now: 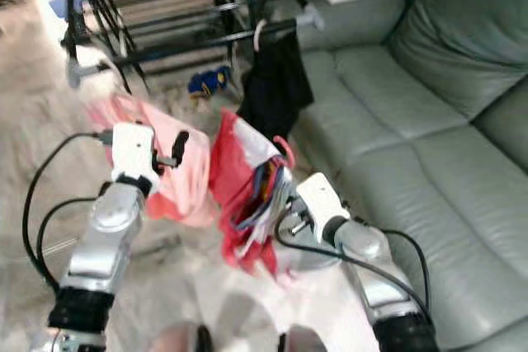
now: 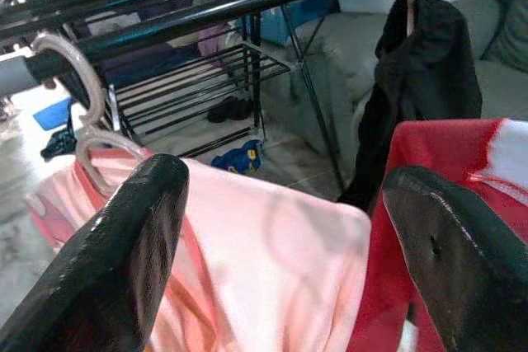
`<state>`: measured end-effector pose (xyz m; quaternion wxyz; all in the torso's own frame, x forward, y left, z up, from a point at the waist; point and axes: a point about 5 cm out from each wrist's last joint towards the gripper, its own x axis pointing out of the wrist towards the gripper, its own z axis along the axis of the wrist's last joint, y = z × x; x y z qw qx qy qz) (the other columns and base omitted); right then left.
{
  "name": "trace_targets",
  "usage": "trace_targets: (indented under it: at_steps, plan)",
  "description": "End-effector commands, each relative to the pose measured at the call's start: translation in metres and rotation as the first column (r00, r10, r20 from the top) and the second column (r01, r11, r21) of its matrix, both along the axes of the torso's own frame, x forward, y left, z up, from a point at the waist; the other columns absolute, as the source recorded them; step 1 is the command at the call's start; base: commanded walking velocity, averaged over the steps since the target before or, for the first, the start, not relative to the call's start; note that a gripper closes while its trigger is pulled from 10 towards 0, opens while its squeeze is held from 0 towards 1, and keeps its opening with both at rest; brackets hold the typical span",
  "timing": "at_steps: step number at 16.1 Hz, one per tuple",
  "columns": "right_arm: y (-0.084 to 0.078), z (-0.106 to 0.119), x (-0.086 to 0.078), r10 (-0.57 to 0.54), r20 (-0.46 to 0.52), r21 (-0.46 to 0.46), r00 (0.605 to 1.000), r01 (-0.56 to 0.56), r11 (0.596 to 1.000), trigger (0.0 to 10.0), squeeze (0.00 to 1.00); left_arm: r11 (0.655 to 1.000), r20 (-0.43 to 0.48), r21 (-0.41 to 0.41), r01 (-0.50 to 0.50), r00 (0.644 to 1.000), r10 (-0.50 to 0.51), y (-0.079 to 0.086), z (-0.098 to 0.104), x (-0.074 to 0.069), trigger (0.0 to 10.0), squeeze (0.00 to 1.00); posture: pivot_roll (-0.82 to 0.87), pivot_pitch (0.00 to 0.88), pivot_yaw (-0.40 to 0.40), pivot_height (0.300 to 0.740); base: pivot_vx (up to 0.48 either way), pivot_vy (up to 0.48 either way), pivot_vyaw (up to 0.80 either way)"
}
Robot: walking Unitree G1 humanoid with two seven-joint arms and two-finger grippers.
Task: Hang hanger
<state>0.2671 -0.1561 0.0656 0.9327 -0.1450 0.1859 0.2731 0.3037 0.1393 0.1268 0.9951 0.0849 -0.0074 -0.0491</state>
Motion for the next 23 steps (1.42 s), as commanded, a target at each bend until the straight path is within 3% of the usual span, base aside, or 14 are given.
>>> trace_targets:
  at_steps: [1, 9, 11, 12, 14, 20, 21, 23]
  plan:
    - [0.01, 0.009, 0.003, 0.022, 0.04, 0.024, 0.999, -0.023, 0.999, 10.0, 0.0, 0.999, 0.001, 0.008, -0.041, 0.999, 0.041, 0.011, 0.001, -0.002, 10.0, 0.0, -0.03, 0.055, 0.02, 0.74, 0.0, 0.0, 0.43]
    - [0.017, 0.012, 0.011, -0.003, 0.044, 0.026, 0.999, 0.002, 1.0, 10.0, 0.0, 0.999, -0.01, 0.007, -0.036, 0.999, 0.036, 0.009, 0.002, 0.001, 10.0, 0.0, -0.03, 0.048, 0.019, 0.74, 0.184, 0.357, 0.0]
    - [0.01, 0.009, 0.015, -0.072, 0.053, -0.012, 0.996, 0.073, 0.997, 10.0, 0.0, 0.999, -0.012, 0.013, -0.032, 0.999, 0.032, 0.007, 0.001, 0.0, 10.0, 0.0, -0.03, 0.047, 0.016, 0.74, 0.0, 0.0, 0.0]
    - [-0.002, 0.01, 0.022, -0.192, 0.089, -0.035, 0.977, 0.196, 0.98, 10.0, 0.0, 1.0, -0.014, 0.005, -0.021, 1.0, 0.022, 0.005, 0.0, -0.001, 10.0, 0.0, -0.03, 0.047, 0.013, 0.74, 0.0, 0.0, 0.0]
    - [-0.013, 0.015, 0.026, -0.29, 0.13, -0.036, 0.948, 0.296, 0.954, 10.0, 0.0, 1.0, -0.014, 0.003, -0.016, 1.0, 0.016, 0.003, 0.0, -0.001, 10.0, 0.0, -0.03, 0.052, 0.011, 0.74, 0.0, 0.0, 0.0]
    - [-0.037, 0.001, 0.027, -0.456, 0.074, -0.077, 0.887, 0.461, 0.884, 10.0, 0.0, 1.0, -0.017, 0.009, -0.012, 1.0, 0.012, 0.002, 0.001, -0.001, 10.0, 0.0, -0.03, 0.054, 0.013, 0.74, 0.0, 0.0, 0.0]
    - [-0.047, -0.003, 0.028, -0.508, 0.069, -0.137, 0.859, 0.512, 0.848, 10.0, 0.0, 1.0, -0.021, 0.008, -0.01, 1.0, 0.01, 0.002, 0.001, -0.001, 10.0, 0.0, -0.03, 0.054, 0.013, 0.74, 0.0, 0.0, 0.0]
    - [-0.054, -0.004, 0.029, -0.547, 0.06, -0.127, 0.835, 0.55, 0.825, 10.0, 0.0, 1.0, -0.029, 0.003, -0.006, 1.0, 0.007, 0.002, 0.0, 0.0, 10.0, 0.0, -0.03, 0.055, 0.012, 0.74, 0.0, 0.0, 0.0]
